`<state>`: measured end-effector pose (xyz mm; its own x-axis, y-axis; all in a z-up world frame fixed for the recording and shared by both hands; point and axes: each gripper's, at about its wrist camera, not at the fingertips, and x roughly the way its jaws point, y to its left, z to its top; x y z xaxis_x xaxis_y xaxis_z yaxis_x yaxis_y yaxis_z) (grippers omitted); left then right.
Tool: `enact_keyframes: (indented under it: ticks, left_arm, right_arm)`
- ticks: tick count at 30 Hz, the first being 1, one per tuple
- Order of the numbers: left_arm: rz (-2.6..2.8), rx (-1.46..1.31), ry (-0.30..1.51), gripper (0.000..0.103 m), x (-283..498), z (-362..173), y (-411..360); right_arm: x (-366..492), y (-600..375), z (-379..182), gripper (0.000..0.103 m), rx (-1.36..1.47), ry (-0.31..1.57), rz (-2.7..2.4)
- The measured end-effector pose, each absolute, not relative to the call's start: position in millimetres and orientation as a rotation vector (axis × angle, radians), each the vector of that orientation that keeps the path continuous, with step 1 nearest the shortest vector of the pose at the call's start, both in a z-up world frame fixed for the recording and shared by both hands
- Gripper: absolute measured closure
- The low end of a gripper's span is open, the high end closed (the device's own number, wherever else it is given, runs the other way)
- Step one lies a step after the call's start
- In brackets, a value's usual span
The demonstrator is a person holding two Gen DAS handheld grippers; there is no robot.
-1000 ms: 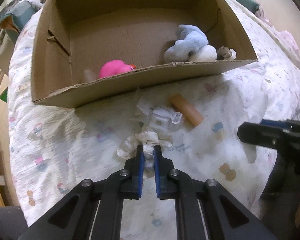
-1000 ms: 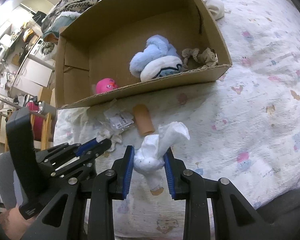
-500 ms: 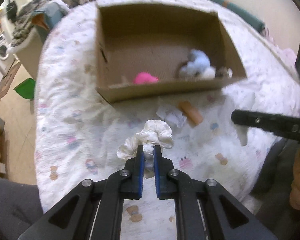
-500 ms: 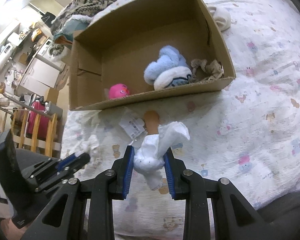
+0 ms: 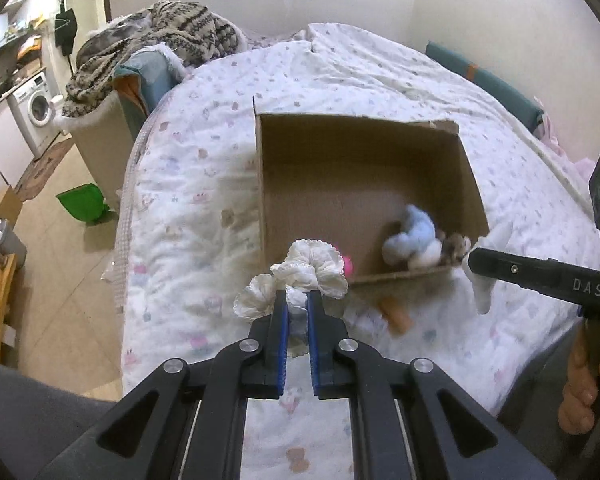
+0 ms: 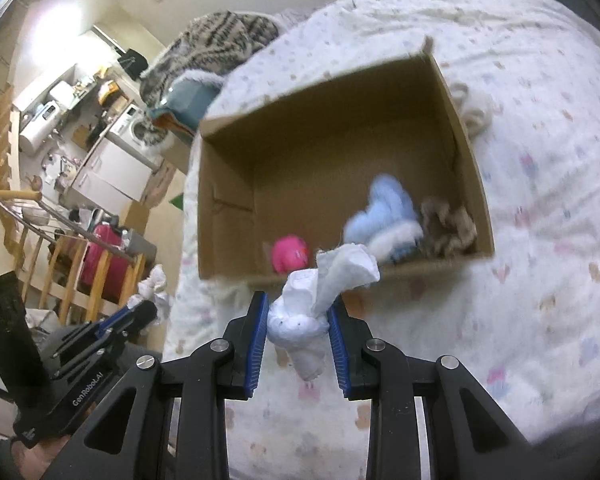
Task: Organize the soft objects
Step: 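Carry the sock and scrunchie over the box and open both tools inside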
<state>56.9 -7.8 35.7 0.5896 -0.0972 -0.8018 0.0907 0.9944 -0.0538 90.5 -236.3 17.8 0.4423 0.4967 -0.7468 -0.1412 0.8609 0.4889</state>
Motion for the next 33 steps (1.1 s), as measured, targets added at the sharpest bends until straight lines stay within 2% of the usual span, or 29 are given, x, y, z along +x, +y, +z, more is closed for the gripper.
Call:
enact_keyframes:
  ticks: [10,16,22,33]
  left_arm:
    - [-0.127,0.048,0.889,0.095,111,41,-26]
    - [-0.101,0.048,0.911,0.095,137,16,-28]
    - [-0.092,0.032,0.936,0.095,145,-12,-26]
    - [-0.094,0.015,0.986,0.094,147,-27,-28]
  right_arm:
    - [147,-226,17,0.071,0.348,1.007,0.386]
    - [158,-220,0,0.071,0.342,1.012,0.386]
    - [158,-216,-21,0.071,0.325,1.045,0.358]
    - [161,-210,-32,0.071,0.341,1.08,0.366]
